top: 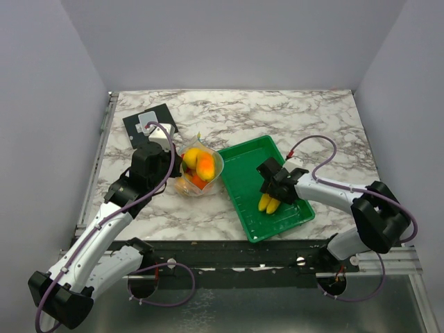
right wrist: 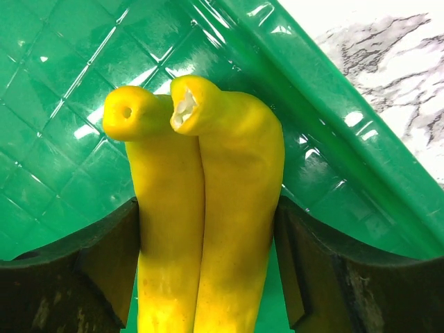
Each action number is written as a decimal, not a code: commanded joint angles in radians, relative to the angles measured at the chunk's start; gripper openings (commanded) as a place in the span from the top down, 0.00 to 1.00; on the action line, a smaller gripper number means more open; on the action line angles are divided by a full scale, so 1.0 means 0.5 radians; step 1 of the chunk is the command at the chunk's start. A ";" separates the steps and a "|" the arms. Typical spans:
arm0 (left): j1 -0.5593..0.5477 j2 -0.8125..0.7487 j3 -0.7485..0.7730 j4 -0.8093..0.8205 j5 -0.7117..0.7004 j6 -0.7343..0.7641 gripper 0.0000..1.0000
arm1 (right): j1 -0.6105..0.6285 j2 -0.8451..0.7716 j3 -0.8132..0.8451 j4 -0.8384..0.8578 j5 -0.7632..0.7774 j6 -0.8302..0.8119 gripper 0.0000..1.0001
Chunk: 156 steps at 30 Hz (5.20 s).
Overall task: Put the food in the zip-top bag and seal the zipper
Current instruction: Pick up the fake fruit from the bin, then place the fake fruit in the zipper food storage bag.
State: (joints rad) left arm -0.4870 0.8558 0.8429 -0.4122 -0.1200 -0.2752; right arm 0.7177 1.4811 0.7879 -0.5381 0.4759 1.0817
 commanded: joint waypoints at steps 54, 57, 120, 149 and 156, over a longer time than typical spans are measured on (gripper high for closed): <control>-0.011 -0.017 -0.017 0.018 0.028 0.006 1.00 | 0.246 -0.140 0.751 1.442 -1.417 -0.965 0.63; -0.011 -0.021 -0.019 0.017 0.028 0.005 1.00 | 0.282 -0.075 0.786 1.432 -1.416 -0.984 0.63; -0.011 -0.034 -0.020 0.018 0.019 0.005 1.00 | 0.490 0.262 1.241 0.690 -0.968 -1.227 0.05; -0.011 -0.012 -0.017 0.020 0.034 0.002 1.00 | 0.599 0.093 1.238 0.253 -0.840 -1.156 0.43; -0.011 -0.015 -0.020 0.018 0.029 0.002 1.00 | 0.637 0.103 1.276 0.159 -0.887 -1.112 0.45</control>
State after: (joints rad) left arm -0.4870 0.8555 0.8429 -0.4122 -0.1200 -0.2756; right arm 1.0168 1.5425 1.4174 -0.4007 0.0570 0.5022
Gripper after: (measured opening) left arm 0.006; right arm 0.555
